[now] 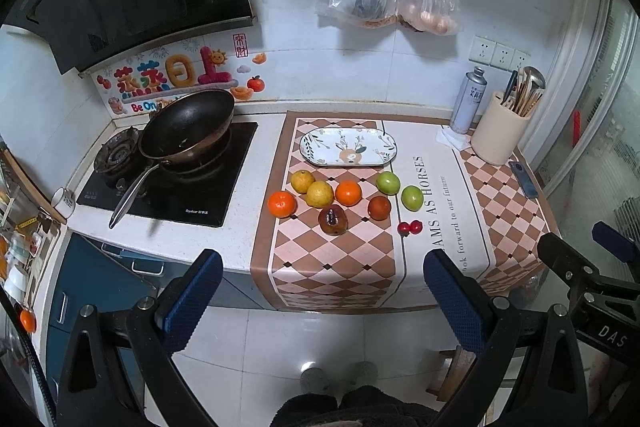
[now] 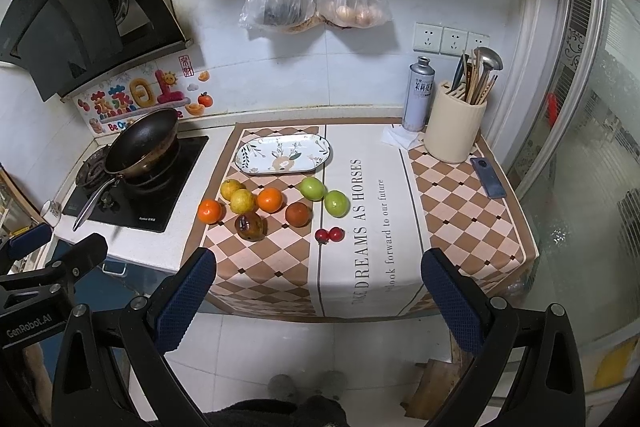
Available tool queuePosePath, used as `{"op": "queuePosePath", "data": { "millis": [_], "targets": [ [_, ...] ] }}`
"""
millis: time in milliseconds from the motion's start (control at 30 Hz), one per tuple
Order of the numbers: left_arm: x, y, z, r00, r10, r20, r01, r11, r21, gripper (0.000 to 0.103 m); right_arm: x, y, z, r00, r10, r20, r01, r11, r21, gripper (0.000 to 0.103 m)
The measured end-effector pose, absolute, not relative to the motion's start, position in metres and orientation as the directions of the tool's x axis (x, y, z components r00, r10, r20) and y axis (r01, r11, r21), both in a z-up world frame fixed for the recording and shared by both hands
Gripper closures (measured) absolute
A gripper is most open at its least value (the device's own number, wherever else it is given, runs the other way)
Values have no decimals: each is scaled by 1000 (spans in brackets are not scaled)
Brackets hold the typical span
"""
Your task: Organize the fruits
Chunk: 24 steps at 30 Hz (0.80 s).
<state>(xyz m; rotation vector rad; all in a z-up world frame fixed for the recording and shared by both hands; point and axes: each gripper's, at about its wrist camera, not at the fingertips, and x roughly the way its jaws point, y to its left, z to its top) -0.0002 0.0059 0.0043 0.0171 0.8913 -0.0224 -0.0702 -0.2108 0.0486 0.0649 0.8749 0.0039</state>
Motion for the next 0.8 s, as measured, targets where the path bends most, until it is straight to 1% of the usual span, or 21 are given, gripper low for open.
{"op": "queuePosePath", "data": {
  "millis": [800],
  "targets": [
    [1, 8, 11, 638, -12, -770, 29, 1000, 8, 0, -65, -208, 52, 644, 37, -764, 19, 998, 65, 0]
  ]
}}
